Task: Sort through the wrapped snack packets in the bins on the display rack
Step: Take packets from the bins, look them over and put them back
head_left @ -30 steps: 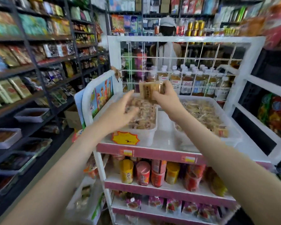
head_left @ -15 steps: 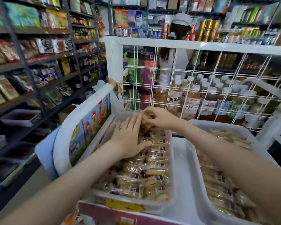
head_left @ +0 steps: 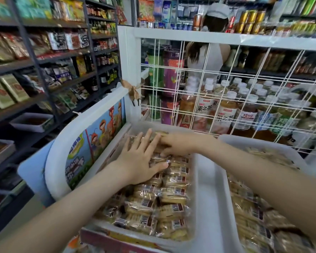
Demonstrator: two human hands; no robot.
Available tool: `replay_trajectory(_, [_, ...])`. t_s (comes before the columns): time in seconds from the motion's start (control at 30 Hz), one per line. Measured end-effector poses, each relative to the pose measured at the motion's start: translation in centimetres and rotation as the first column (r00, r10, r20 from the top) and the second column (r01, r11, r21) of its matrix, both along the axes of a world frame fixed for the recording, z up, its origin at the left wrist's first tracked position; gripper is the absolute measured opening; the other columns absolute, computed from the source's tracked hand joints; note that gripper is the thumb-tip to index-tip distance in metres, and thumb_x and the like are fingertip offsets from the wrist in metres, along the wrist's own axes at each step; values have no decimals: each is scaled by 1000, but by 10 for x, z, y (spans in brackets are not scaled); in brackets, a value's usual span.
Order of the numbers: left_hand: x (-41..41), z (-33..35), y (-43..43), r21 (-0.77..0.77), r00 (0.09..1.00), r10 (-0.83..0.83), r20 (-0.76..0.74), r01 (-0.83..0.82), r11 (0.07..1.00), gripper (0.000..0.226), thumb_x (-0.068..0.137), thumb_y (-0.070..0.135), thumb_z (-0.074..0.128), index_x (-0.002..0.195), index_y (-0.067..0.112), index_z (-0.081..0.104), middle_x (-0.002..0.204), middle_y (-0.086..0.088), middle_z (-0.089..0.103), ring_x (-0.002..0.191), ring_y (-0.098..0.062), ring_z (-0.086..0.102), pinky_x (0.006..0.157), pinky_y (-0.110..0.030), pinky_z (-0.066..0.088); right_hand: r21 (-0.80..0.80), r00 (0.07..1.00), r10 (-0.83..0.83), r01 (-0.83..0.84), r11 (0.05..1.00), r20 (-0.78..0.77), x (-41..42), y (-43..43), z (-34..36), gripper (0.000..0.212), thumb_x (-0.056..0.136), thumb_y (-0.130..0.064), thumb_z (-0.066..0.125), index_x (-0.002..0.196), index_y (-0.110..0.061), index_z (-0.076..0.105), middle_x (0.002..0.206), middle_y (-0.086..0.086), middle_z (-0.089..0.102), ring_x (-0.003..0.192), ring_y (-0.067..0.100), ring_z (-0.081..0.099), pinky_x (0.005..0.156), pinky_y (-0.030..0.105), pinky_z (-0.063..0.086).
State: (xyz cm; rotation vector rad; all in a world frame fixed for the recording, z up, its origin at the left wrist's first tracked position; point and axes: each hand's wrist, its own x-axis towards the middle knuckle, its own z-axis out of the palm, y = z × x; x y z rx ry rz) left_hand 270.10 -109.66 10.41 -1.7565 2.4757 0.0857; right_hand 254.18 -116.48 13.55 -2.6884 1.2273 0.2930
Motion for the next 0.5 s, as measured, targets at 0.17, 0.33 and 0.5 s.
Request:
replay_trajectory(0.17, [1, -2, -1, 135, 1000, -1, -8, 2, 991, 84, 88, 73, 9, 152, 26, -18, 158, 0, -27, 146, -20, -22, 119, -49, -9, -12, 998, -9, 10, 1000, 64, -5, -3, -6, 41, 100, -33, 42, 139, -20, 48, 144, 4, 39, 133, 23, 34, 110, 39, 27])
replay_trajectory(0.33, [1, -2, 0, 147, 1000, -5, -11, 6, 989, 84, 86, 74, 8, 152, 27, -17, 158, 0, -27, 146, -19, -22, 119, -50, -8, 94, 868, -211, 188, 978, 449, -13, -13, 2, 35, 96, -18, 53, 131, -13, 55, 124, 1, 56, 108, 12, 54, 90, 21, 42])
replay_trajectory(0.5, [1, -1, 2, 159, 1000, 2, -18, 1, 987, 84, 87, 75, 10, 153, 29, -15, 158, 0, -26, 146, -20, -22, 119, -50, -9, 240, 852, -318, 234, 942, 417, -10, -29, -2, 18, 93, -24, 60, 109, -21, 68, 97, -15, 64, 90, 1, 59, 92, 27, 47])
